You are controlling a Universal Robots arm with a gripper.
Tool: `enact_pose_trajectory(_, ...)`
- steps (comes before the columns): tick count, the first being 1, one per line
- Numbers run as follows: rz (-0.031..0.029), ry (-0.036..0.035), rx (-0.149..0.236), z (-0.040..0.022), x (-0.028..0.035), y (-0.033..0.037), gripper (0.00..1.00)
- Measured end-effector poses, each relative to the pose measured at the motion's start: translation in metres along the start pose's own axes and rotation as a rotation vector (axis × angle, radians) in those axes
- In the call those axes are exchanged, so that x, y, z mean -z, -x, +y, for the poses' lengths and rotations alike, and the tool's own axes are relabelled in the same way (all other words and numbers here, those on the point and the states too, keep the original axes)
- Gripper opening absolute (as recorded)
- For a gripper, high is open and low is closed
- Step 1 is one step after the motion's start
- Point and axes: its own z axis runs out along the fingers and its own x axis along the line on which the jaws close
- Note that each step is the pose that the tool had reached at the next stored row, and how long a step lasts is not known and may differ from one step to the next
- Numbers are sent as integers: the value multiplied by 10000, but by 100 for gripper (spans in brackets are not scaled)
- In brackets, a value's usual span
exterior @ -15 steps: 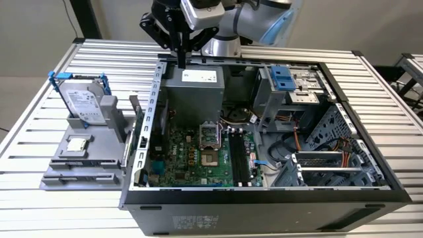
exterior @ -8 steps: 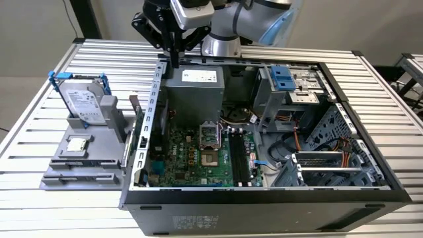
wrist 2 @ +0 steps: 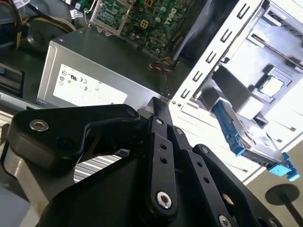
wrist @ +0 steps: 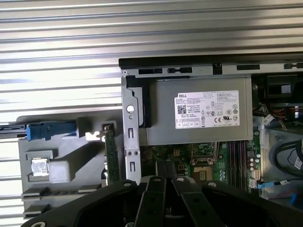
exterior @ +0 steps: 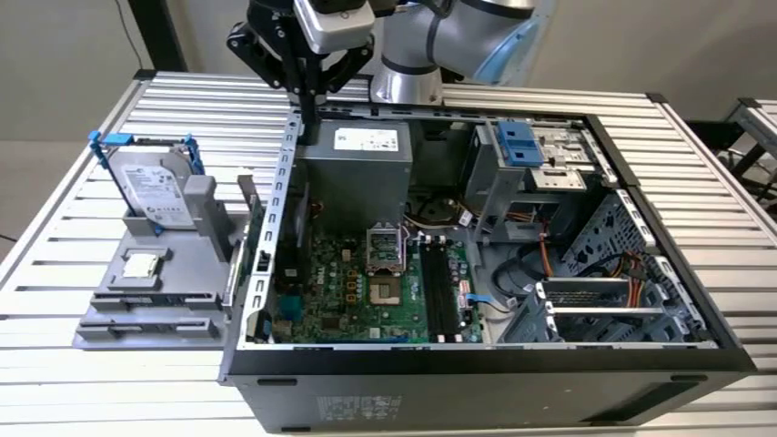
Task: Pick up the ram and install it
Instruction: 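Reach for the ram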
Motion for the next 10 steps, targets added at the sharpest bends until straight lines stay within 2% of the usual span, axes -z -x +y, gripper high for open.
enact_pose_trajectory(10, 0, 0, 0, -10, 3, -155, 0)
